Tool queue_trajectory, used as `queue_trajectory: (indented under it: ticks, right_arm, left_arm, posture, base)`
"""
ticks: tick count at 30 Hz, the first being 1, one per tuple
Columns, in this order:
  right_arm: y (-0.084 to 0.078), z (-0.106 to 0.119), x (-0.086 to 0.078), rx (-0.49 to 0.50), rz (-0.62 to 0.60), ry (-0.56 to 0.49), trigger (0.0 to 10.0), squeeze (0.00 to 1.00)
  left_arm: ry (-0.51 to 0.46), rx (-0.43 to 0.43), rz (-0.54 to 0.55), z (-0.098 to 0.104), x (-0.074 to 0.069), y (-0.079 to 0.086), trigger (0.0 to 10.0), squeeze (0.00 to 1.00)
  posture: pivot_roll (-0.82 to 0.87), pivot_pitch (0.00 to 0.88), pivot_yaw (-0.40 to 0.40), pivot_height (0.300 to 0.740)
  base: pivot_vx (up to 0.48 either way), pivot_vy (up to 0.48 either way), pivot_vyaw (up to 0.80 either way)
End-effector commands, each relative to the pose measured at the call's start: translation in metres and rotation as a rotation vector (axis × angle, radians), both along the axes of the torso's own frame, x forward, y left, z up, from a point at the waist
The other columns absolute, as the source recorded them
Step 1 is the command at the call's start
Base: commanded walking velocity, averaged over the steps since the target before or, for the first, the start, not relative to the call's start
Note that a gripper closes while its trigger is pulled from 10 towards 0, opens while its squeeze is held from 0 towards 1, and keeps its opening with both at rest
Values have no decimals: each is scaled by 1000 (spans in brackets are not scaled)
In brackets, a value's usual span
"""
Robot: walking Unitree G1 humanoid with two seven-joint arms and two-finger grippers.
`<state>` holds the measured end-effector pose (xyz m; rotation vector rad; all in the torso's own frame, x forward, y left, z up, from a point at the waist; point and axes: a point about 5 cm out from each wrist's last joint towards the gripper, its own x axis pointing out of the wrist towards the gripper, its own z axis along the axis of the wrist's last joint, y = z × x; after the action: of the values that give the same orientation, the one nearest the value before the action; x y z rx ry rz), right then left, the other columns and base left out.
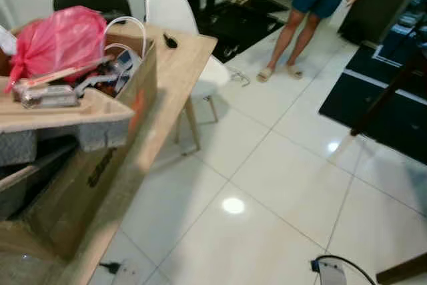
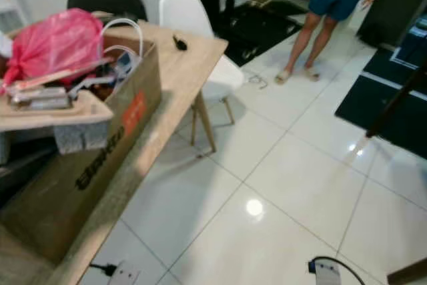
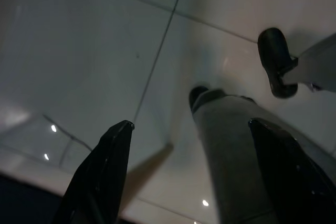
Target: Picking trash to rubbish bin
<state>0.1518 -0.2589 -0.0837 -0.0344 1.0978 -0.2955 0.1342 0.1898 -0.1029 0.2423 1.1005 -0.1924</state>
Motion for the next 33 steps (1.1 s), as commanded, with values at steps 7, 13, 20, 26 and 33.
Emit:
queue_trajectory:
  ticks: [7,13,20,26,33]
  right_arm:
    - [4,-5,-11,13,8,39,10000,0]
    - [4,-7,-14,13,17,51,10000,0]
    - [4,-7,-15,9,38,59,10000,0]
    - [3,-7,-15,5,50,63,10000,0]
    - [4,-7,-15,3,69,71,10000,0]
  left_arm:
    - [67,17,-12,-5,-15,2,10000,0]
    - [77,25,-14,-6,-18,-1,10000,0]
    - [81,31,-14,-7,-19,-2,10000,0]
    - [85,32,-18,-7,-19,-4,10000,0]
    - [84,36,-13,-8,-19,-4,10000,0]
  posture:
    - [94,84,-68,740]
    - [92,87,-73,740]
    - [89,88,-79,740]
    - [88,88,-83,740]
    - [95,92,-89,740]
  base:
    - [0,0,-788]
    - [0,0,-788]
    - [0,0,-788]
    - [0,0,-788]
    - [0,0,-788]
